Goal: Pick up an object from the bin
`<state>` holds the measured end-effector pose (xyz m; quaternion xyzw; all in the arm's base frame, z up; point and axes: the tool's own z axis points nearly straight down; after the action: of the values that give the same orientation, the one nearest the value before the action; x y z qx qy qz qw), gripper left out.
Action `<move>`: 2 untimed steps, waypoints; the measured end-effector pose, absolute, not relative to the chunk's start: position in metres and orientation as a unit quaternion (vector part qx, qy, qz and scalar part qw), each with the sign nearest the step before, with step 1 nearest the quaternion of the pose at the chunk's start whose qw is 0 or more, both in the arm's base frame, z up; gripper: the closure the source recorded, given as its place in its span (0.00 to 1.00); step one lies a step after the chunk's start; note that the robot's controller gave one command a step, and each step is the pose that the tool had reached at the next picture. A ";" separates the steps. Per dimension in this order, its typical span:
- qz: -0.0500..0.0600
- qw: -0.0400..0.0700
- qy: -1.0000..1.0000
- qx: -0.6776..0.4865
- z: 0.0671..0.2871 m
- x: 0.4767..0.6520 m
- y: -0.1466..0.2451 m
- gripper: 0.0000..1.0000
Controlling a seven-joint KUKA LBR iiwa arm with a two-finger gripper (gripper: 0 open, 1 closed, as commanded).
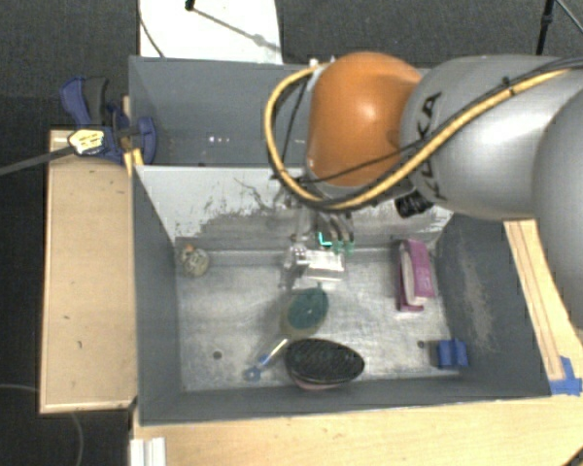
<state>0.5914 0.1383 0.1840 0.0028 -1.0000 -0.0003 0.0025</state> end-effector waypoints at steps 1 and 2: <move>0.001 0.005 -0.984 0.176 0.074 0.540 0.087 0.00; 0.000 0.001 -0.993 0.119 0.101 0.476 0.045 0.00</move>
Offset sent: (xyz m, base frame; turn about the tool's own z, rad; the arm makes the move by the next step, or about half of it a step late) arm -0.0516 -0.0502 -0.1140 -0.3495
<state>0.4755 0.0448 0.1012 0.1194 -0.9928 0.0005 0.0011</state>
